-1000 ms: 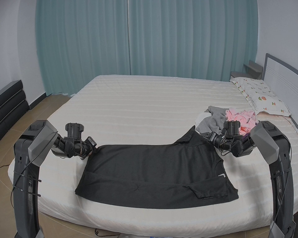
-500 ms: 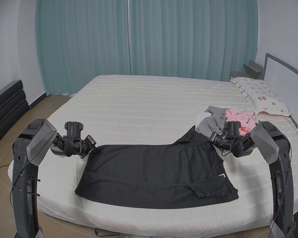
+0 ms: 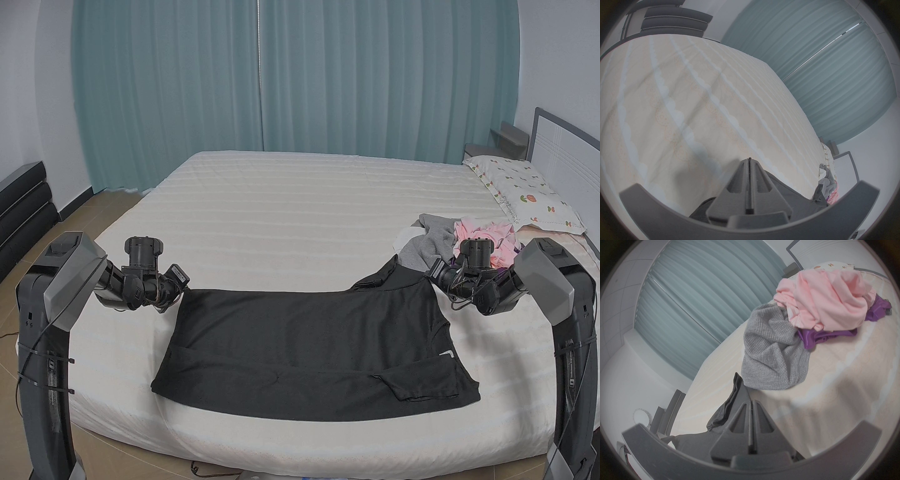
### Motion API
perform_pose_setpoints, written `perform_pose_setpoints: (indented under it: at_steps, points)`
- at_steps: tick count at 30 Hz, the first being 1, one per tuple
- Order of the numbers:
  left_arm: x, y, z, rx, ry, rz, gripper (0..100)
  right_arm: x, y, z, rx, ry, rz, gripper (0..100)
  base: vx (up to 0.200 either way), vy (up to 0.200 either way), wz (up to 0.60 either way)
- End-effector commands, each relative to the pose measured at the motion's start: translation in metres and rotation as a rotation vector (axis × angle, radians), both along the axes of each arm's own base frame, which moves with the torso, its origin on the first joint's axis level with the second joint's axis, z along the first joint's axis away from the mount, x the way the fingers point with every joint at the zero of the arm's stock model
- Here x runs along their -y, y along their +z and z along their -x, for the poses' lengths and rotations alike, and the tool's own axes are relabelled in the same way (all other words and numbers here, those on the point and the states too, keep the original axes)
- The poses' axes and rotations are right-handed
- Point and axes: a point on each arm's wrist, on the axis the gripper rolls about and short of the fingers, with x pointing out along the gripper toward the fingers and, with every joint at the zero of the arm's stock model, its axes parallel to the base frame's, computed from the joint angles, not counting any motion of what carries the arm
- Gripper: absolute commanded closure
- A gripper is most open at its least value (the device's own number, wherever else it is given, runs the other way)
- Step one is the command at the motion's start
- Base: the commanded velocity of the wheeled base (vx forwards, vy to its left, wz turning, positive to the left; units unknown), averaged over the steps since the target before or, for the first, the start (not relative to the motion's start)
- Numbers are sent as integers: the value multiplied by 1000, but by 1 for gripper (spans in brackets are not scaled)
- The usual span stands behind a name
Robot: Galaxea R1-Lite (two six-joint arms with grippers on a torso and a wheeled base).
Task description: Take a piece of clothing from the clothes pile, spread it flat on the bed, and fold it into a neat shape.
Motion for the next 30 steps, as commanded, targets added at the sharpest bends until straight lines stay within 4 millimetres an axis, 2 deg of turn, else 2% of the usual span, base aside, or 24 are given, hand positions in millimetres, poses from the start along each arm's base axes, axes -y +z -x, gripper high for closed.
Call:
perform_pose_setpoints:
  at_steps: [1, 14, 18, 22, 27, 30]
  points:
    - [-3, 9, 3, 12, 8, 3, 100, 5, 12, 5, 20, -9, -3, 100, 0, 0, 0]
    - [-10, 21, 9, 24, 21, 7, 100, 11, 16, 15, 38, -39, -48, 100, 0, 0, 0]
    - [-11, 29, 11, 38, 22, 7, 100, 11, 27, 18, 77, -40, -56, 100, 0, 0, 0]
    - [-12, 40, 15, 53, 23, 8, 100, 11, 22, 24, 74, -43, -59, 100, 0, 0, 0]
    - [-13, 38, 16, 59, 23, 7, 100, 11, 29, 28, 96, -46, -64, 100, 0, 0, 0]
    - [-14, 40, 17, 70, 24, 9, 100, 15, 40, 29, 128, -49, -69, 100, 0, 0, 0]
